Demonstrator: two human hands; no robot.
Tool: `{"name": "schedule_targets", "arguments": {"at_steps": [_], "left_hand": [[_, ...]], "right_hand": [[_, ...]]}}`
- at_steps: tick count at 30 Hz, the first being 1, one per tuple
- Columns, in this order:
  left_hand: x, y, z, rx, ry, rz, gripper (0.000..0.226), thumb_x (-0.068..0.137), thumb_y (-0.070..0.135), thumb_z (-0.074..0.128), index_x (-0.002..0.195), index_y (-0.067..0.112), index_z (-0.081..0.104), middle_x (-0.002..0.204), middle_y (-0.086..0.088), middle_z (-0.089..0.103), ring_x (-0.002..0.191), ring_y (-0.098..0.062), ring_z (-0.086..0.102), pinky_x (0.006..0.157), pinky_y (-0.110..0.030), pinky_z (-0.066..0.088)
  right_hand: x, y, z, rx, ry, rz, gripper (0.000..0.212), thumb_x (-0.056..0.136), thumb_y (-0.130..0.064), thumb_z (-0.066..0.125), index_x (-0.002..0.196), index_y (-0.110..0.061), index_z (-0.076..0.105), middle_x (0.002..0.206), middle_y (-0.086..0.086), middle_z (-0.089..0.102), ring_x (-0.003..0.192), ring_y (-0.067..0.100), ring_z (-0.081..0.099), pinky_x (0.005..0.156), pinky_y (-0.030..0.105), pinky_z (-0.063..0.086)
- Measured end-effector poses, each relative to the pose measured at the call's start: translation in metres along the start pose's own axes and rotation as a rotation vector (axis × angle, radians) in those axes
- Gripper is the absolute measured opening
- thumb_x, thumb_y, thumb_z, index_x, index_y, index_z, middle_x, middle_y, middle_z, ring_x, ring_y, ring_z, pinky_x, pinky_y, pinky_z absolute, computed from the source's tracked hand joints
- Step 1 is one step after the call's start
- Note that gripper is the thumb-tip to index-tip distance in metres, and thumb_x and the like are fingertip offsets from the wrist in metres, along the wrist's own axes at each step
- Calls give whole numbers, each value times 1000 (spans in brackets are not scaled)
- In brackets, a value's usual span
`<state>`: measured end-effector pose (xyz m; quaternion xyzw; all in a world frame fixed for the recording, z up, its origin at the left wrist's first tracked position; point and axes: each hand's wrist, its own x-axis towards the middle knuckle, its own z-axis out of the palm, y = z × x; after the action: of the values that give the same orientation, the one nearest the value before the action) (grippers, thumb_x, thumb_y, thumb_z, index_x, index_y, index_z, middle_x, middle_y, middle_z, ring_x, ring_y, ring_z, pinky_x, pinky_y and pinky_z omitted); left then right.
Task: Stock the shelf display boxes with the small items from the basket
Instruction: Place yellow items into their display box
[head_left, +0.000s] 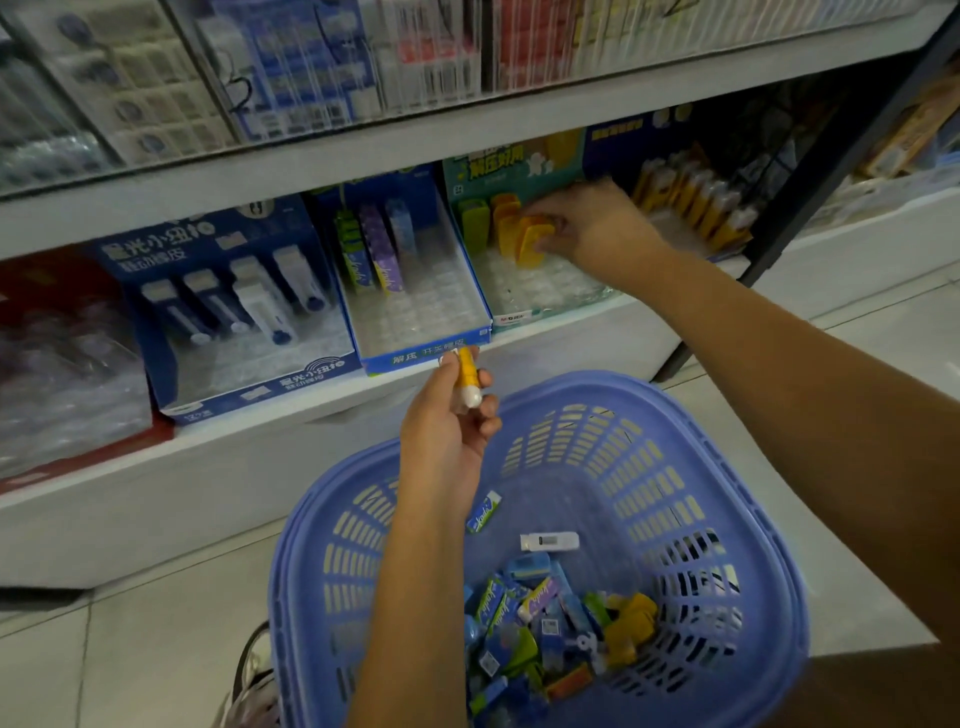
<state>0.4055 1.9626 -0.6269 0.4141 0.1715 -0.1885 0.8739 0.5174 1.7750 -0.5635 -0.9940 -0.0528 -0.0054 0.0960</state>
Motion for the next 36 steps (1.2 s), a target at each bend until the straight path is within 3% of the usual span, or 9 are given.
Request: {"name": "schedule_targets", "arguments": {"at_steps": [5, 12, 17, 22, 29, 33, 36], "left_hand": [[4, -8, 1, -3, -18, -45, 26, 100, 26, 41, 100, 11, 62, 66, 1, 58, 45, -7, 45, 38, -17, 33], [3, -13, 0, -10, -32, -70, 25, 100, 25, 41, 101, 11, 61, 65, 2, 58, 45, -7, 45, 39, -17, 32], [4, -10, -4, -31, -36, -50, 26, 100, 26, 42, 102, 10, 63, 66, 1, 60, 46, -7, 46, 39, -17, 34], [5, -11, -6, -35, -30, -50, 26, 100, 26, 42, 103, 9, 63, 66, 2, 60, 46, -7, 47, 39, -17, 34], [5, -10, -4, -40, -25, -47, 27, 99, 25, 43, 105, 8, 63, 68, 0, 61, 47, -7, 47, 39, -17, 35], [3, -5, -2, -73, -25, -69, 31, 101, 26, 38, 104, 7, 63, 67, 0, 61, 46, -8, 47, 39, -17, 34], [-2, 0, 3, -101, -5, -80, 31, 100, 25, 38, 101, 5, 63, 69, -2, 59, 46, -9, 47, 40, -18, 36]], "right_hand": [[10, 2, 5, -125, -66, -49, 45, 97, -30, 49, 141, -27, 43, 139, 16, 46, 125, 33, 44, 98, 31, 35], [5, 9, 17, -103, 123, -109, 45, 98, -27, 47, 142, -23, 42, 135, 19, 48, 122, 33, 46, 100, 33, 36], [4, 7, 21, -167, 117, -181, 42, 97, -22, 49, 138, -14, 47, 125, 20, 56, 113, 35, 53, 93, 41, 45], [1, 7, 21, -61, 171, -152, 35, 94, -21, 55, 126, -9, 56, 116, 22, 57, 102, 38, 57, 83, 42, 49], [13, 1, 20, -166, 120, -154, 32, 98, -19, 46, 124, -6, 60, 121, 22, 54, 109, 37, 53, 87, 40, 41], [7, 7, 25, -27, 172, -160, 30, 95, -18, 53, 121, -8, 64, 121, 19, 56, 105, 35, 57, 90, 38, 46], [3, 8, 26, 86, 192, -125, 31, 91, -19, 60, 119, -9, 65, 118, 18, 59, 100, 32, 59, 86, 27, 44]]}}
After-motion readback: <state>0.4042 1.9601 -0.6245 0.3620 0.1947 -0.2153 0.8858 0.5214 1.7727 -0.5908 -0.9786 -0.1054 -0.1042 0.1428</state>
